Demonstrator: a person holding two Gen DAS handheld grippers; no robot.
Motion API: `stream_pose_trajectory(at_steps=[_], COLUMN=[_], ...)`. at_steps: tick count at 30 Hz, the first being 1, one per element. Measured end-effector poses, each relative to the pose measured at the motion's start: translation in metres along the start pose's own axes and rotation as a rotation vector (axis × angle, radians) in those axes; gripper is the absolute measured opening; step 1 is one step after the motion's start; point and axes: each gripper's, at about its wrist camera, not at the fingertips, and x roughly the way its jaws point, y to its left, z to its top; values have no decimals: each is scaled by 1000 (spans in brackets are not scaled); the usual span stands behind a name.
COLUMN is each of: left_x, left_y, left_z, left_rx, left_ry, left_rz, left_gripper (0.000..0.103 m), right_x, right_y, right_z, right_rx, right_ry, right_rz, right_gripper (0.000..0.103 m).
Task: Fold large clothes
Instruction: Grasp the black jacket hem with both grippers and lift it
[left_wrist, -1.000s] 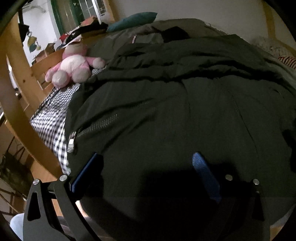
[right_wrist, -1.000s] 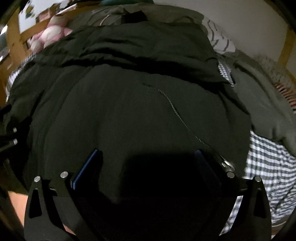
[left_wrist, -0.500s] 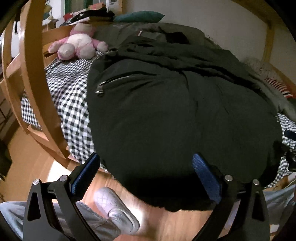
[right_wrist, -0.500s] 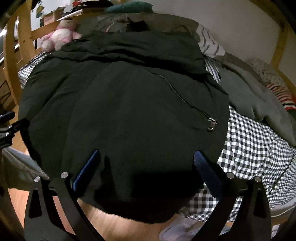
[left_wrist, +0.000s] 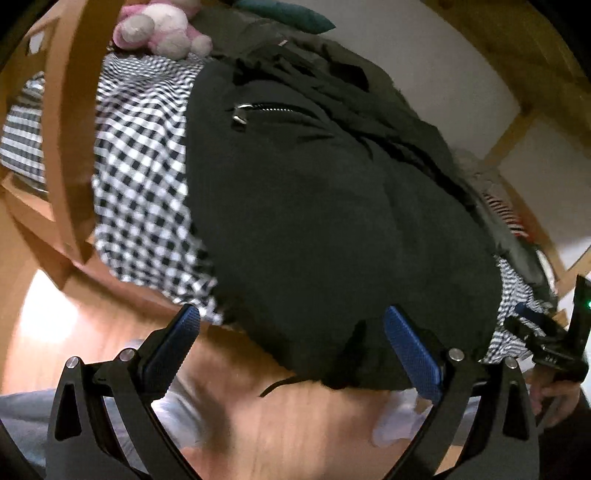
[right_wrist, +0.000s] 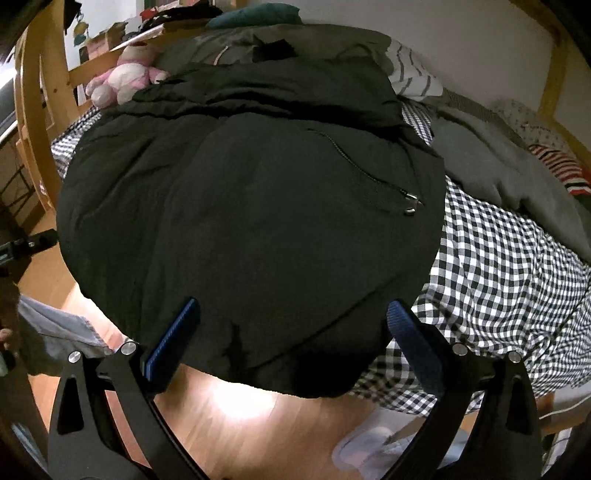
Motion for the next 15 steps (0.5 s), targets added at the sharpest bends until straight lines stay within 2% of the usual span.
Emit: stream_pose_trajectory(at_steps=[3, 7, 10, 11, 12, 13, 15], left_x=[11, 27, 37, 38, 39, 39, 36], left_y=[1, 3, 0, -2, -3, -4, -6], left_z=[6, 13, 18, 17, 18, 20, 25], left_rx=[16, 14, -17, -24, -28, -33, -50], left_ry=[4, 20, 62, 71, 78, 82, 86], left_rz=[-6, -97, -175, -178, -177, -184, -225], left_gripper=[98, 98, 95, 91, 81, 65, 50], right_x=[-4, -8, -8, -7, -6, -5, -4], right_y=[0, -6, -13, -15, -17, -20, -28], right_z=[1, 2, 2, 3, 2, 2, -2], right_rx=[-3, 9, 34, 39, 49, 59, 90], right_ry=[-8, -16, -12, -9, -3, 3, 17], right_rz=[3, 9, 22, 26, 34, 42, 88], right_gripper=[99, 99, 99, 99, 99, 99, 99])
